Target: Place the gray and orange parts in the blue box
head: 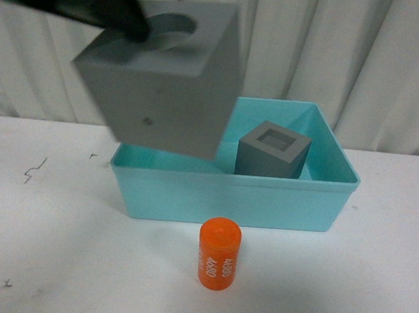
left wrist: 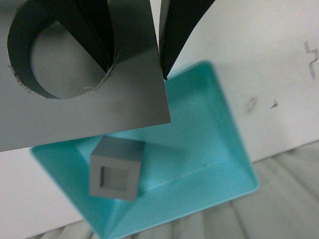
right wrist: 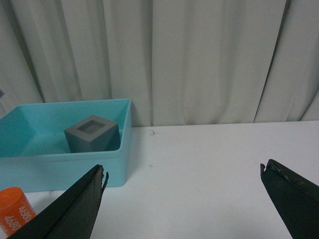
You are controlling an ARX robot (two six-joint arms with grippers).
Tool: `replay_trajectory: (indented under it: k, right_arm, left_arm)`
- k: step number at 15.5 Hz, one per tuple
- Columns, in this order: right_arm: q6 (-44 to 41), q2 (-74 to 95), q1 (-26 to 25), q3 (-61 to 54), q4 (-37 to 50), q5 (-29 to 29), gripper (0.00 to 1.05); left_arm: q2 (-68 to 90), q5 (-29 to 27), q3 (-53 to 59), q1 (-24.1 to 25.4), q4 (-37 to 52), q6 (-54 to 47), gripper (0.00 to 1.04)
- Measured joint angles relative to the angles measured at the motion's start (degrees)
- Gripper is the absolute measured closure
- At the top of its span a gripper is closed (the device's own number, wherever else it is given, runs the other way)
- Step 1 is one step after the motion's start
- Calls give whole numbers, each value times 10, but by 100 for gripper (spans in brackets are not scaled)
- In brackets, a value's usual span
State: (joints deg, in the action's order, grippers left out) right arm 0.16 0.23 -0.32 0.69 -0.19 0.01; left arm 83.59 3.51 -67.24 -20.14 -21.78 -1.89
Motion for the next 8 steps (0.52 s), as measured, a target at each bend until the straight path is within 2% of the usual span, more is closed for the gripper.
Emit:
replay_trajectory:
  k: [3,8]
  right_arm:
    - [0,0,0,0,0,0,6]
    - [0,0,0,0,0,0,6]
  left_arm:
    - [129,-30,-137,-49,-23,15,84]
    - [301,-72,-305,-54,-42,44,84]
